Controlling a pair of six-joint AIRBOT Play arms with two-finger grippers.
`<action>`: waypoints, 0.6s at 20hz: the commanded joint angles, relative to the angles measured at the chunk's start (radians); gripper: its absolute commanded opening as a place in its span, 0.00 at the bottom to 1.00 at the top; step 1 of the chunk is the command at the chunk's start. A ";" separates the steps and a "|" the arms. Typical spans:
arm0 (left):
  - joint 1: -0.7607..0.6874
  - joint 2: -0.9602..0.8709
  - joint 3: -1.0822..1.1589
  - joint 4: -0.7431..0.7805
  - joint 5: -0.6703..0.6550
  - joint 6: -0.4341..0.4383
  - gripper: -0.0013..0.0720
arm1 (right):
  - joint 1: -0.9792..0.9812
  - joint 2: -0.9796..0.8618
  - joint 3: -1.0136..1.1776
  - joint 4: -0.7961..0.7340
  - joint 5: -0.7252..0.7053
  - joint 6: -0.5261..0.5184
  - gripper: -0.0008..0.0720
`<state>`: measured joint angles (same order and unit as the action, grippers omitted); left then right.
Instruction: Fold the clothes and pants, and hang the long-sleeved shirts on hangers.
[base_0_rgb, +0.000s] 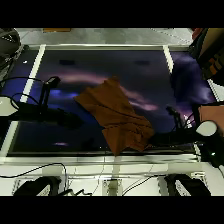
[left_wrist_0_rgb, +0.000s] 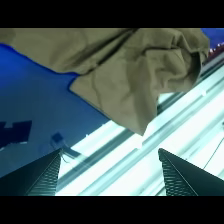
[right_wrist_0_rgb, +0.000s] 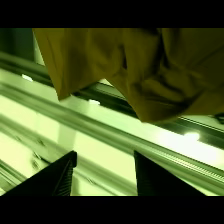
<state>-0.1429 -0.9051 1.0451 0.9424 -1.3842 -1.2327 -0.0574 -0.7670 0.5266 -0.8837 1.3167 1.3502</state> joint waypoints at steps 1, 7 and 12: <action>0.001 0.000 0.000 0.000 -0.008 -0.002 0.97 | 0.000 -0.003 -0.167 0.163 -0.193 0.044 0.60; 0.001 0.000 0.000 0.000 0.178 -0.002 0.97 | 0.045 -0.089 -0.213 0.240 -0.354 0.048 0.60; 0.001 -0.001 0.000 0.000 0.261 -0.002 0.97 | 0.166 -0.228 -0.211 0.319 -0.451 0.051 0.60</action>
<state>-0.1429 -0.9051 1.0451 0.9424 -1.1797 -1.2346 0.0528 -0.9257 0.3195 -0.6281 0.9390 1.3987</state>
